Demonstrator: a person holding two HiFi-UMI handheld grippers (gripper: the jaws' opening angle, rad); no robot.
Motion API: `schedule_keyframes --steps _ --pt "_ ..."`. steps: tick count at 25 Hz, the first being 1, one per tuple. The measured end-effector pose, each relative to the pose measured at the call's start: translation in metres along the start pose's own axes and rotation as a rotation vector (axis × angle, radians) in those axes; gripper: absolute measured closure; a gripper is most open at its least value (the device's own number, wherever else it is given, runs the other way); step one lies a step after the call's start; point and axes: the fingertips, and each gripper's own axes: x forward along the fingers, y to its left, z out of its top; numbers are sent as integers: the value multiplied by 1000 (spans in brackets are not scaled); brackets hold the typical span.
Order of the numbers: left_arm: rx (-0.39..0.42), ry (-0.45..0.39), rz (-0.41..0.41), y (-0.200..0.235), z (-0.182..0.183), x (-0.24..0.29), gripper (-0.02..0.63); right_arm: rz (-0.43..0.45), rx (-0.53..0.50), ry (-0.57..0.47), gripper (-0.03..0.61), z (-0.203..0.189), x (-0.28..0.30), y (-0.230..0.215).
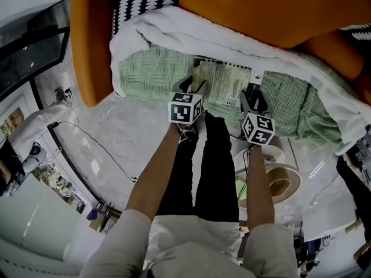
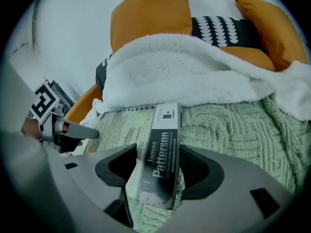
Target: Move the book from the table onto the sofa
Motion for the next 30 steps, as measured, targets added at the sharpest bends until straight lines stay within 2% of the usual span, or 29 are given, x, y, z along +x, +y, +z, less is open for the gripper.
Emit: schedule_keyframes --steps 5,10,17,22,30 --pt "-3 -9 -15 -6 0 5 405 -12 -20 2 316 2 -2 -7" --pt "-52 -55 -14 10 2 -16 407 -43 -34 -15 316 10 -17 1" --pt "57 -133 -39 -8 1 -63 407 -57 -100 -95 316 27 -51 30" --pt "117 -166 -71 -24 -4 -108 407 -52 -132 -121 316 30 -82 74" --pt "188 -261 -94 -51 -11 -192 407 -108 -89 -213 316 18 -174 111"
